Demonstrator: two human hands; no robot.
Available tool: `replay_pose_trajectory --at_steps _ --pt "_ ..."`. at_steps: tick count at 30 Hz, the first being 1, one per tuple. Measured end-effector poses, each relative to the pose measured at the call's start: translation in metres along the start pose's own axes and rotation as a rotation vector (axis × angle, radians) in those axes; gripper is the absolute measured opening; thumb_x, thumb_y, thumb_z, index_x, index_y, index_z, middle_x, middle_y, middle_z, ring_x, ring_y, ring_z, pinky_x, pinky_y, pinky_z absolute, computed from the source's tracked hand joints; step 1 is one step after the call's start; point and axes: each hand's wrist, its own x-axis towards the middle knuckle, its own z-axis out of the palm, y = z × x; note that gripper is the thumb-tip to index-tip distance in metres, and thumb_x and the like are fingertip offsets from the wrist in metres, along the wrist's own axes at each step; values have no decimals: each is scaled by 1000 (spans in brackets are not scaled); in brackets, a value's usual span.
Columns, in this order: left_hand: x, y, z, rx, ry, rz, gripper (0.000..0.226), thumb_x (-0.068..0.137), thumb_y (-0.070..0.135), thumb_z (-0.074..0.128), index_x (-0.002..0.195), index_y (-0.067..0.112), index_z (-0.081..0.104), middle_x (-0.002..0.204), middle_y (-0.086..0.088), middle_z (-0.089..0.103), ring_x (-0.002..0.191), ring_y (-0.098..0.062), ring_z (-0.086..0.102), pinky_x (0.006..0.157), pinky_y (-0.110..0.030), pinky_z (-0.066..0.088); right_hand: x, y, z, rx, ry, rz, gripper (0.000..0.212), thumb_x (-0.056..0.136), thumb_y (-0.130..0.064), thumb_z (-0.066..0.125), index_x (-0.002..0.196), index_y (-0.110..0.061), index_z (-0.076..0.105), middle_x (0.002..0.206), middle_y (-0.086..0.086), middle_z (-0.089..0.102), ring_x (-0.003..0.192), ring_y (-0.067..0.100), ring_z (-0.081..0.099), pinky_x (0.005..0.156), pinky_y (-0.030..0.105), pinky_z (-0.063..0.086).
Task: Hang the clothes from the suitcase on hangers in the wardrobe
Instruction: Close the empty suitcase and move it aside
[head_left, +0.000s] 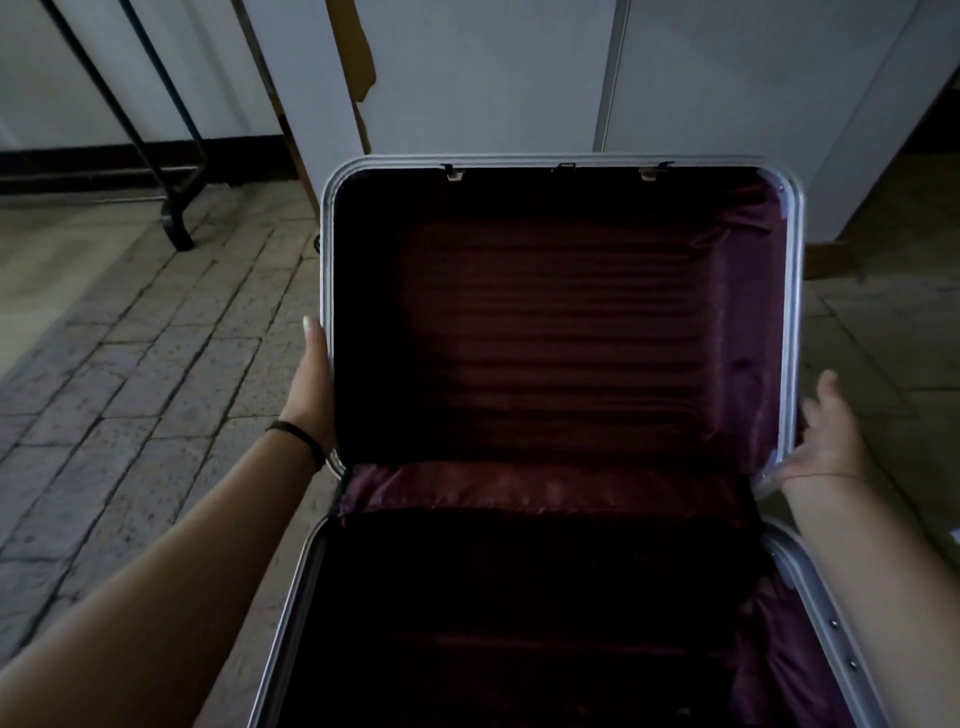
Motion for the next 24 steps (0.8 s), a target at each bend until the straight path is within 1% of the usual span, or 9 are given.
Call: replay_pose_trajectory --at_steps 3,6,8,11,13,16,19,21,24 --pt "-8 53 18 -9 -84 128 73 90 69 21 133 19 53 124 -5 64 112 -17 62 99 -33 47 -2 -5 -5 63 1 3 58 91 -57 41 137 -20 45 122 2 41 95 17 52 89 36 42" --pt "-13 99 31 -81 -89 204 66 94 63 20 122 18 59 101 3 73 92 -9 69 83 -25 54 -9 -12 -6 100 -8 8 42 92 -55 40 110 -23 60 126 4 45 96 16 54 82 31 45" --pt "-15 118 37 -186 -69 194 61 95 61 24 111 17 63 90 2 75 78 -9 71 70 -24 56 -13 -15 -6 110 -1 14 35 92 -55 41 94 -25 59 125 4 50 89 13 56 78 31 45" --pt "-24 127 41 -333 -21 155 61 94 59 31 99 14 71 82 1 73 71 -12 71 65 -23 56 -16 -21 2 51 -30 28 39 94 -57 35 92 -26 58 103 1 64 76 14 65 65 28 49" --pt "-26 126 39 -408 36 145 62 93 60 33 120 12 63 98 -2 69 84 -15 69 75 -27 57 -22 -31 10 -9 -104 20 44 94 -59 29 91 -26 58 78 1 71 64 12 69 53 25 53" --pt "-34 132 35 -445 53 155 66 92 63 33 121 11 61 105 -5 65 94 -20 65 91 -34 52 -34 -57 28 -74 -246 -38 52 85 -67 35 97 -26 64 93 2 70 80 14 67 68 30 54" --pt "-43 139 30 -426 43 139 63 90 66 32 92 13 67 83 -2 69 72 -16 69 71 -26 56 -40 -97 50 -128 -352 -176 56 77 -67 45 109 -27 68 102 -3 72 92 12 69 64 24 57" --pt "-49 145 25 -385 43 99 69 87 72 30 82 15 67 71 -2 65 62 -16 65 62 -25 53 -46 -122 62 -196 -360 -257 70 68 -73 52 119 -27 63 114 -3 69 104 13 66 77 26 56" --pt "-56 155 14 -251 152 33 72 83 79 27 69 16 59 62 -1 51 57 -16 49 55 -25 39 -50 -145 66 -285 -316 -263 97 40 -87 64 116 -28 65 119 0 67 106 17 65 95 37 48"
